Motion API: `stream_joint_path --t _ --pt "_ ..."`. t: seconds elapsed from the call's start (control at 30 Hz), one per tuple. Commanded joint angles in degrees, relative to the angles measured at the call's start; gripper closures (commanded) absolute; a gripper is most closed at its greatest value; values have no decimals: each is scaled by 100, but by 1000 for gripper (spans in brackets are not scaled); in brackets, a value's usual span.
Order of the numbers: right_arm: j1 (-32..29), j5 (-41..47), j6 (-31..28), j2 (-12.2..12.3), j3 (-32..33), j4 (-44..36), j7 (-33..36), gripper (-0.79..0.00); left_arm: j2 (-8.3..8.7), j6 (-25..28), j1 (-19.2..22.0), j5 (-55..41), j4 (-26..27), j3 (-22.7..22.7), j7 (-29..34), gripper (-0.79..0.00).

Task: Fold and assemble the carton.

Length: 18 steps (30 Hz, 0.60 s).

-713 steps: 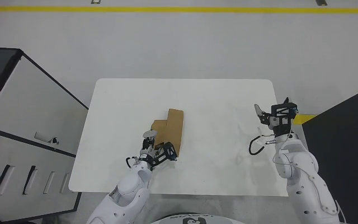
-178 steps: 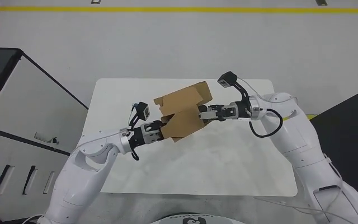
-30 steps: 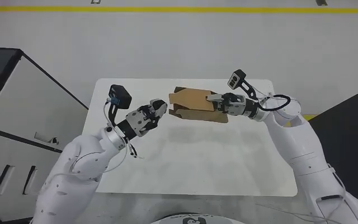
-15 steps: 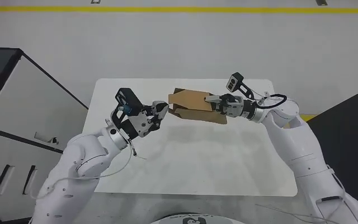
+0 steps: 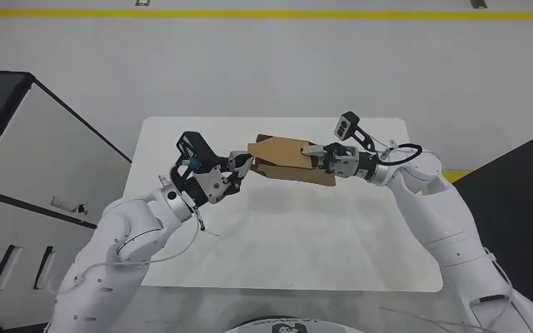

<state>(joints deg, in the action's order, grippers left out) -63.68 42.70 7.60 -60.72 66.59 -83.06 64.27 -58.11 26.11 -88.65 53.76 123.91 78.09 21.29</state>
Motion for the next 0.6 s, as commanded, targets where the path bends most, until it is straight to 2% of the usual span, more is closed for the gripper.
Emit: stream_joint_path --t 0.0,0.57 --pt "6 34 -9 -8 -16 7 12 0 -3 6 21 32 -20 -34 5 0" --pt "161 128 -29 -86 -152 237 -242 0 -18 101 116 -76 9 -245 268 0"
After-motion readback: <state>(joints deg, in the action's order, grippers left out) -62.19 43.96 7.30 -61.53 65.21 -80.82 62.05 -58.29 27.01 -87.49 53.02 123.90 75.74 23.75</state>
